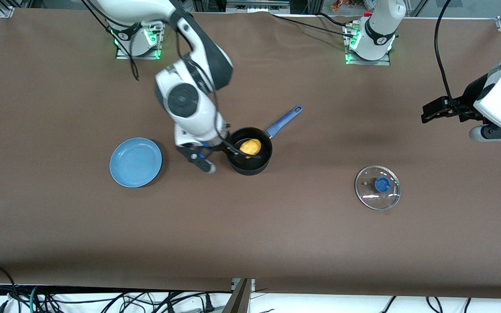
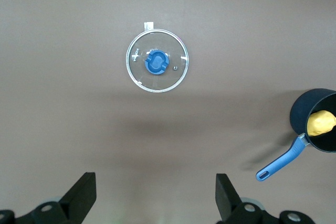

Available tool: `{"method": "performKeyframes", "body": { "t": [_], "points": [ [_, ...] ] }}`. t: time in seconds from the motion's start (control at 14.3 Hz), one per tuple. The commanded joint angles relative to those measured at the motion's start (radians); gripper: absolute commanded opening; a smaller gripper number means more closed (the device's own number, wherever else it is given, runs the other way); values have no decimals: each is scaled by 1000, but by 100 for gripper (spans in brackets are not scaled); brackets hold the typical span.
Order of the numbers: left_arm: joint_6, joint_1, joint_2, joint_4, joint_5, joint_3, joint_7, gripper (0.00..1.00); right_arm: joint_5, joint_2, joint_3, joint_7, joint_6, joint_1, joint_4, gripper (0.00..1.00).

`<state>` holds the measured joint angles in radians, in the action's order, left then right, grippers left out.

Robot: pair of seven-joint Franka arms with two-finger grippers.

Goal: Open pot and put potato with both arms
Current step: 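Release the potato into the saucepan and withdraw the right gripper toward the plate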

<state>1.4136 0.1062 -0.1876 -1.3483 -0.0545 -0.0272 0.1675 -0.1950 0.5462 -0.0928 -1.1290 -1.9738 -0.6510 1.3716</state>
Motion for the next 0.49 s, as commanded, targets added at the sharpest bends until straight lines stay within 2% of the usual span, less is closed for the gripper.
{"method": "performKeyframes", "body": {
  "t": [0.0,0.28,0.42],
  "points": [
    [-9,-3,3,5,22,6,9,100,8,-98,-121,231,139,5,34,100],
    [-9,-2,3,5,22,6,9,100,8,-179,-322,579,286,11,37,100],
    [-5,-3,-6,5,22,6,6,100,8,-227,-387,763,334,31,73,100]
  ]
}}
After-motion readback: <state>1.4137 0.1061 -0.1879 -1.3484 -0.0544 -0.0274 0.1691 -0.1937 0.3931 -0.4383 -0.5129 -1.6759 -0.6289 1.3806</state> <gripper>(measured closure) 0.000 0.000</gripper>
